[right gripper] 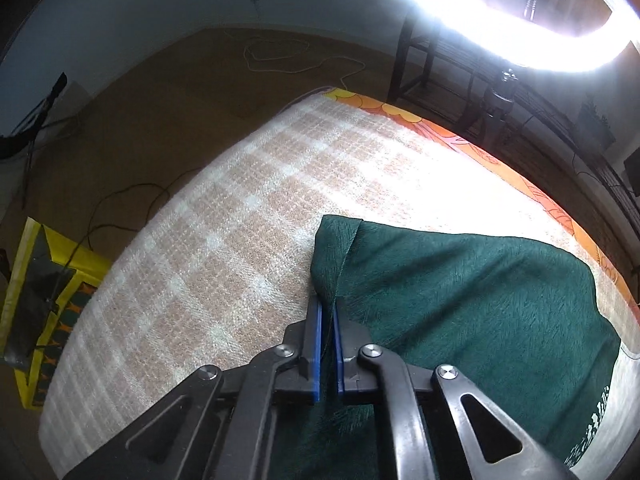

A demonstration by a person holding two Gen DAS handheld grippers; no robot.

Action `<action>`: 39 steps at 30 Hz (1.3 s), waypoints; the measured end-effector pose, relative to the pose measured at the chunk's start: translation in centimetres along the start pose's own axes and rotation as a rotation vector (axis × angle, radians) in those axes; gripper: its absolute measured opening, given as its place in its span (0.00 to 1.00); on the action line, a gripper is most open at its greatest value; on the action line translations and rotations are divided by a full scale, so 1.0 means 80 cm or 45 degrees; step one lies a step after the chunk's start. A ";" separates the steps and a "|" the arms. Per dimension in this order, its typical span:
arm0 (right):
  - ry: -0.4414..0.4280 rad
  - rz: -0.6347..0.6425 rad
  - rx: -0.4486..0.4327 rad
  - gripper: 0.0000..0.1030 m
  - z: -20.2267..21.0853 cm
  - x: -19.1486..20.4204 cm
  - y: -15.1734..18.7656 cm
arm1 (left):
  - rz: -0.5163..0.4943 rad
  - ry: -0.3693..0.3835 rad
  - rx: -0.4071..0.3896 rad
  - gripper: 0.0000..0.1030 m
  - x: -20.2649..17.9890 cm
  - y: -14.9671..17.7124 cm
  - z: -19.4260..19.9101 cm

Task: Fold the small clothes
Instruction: 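Lift the sleeve with the right tool and fold it across the shirt body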

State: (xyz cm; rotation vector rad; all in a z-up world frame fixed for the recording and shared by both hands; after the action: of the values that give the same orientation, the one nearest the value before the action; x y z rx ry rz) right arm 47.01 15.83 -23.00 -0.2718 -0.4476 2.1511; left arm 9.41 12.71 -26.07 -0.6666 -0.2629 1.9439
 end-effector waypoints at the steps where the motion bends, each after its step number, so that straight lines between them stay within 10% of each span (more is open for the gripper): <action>1: -0.007 -0.008 -0.008 0.02 0.003 -0.003 -0.001 | -0.005 0.005 -0.015 0.01 -0.002 -0.002 0.004; 18: -0.217 -0.280 -0.254 0.01 0.110 -0.125 0.014 | -0.185 0.247 -0.120 0.01 -0.103 0.001 0.057; 39: -0.064 -0.485 -0.249 0.01 0.131 -0.339 0.132 | -0.472 0.435 0.108 0.01 -0.286 0.082 0.015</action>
State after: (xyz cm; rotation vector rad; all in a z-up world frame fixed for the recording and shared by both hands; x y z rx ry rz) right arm 51.18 -14.23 -17.05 -0.2211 -0.6823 1.7474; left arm 11.22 -10.40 -20.43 -0.8175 -0.0822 1.4539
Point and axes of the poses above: each gripper's, at about its wrist camera, not at the fingertips, and z roughly against the way its jaws point, x to its left, y to its underside, the point moved 8 cm from there along -z, roughly the way its jaws point, and after that the axes turned 4 degrees about y, right-handed, at the moved point
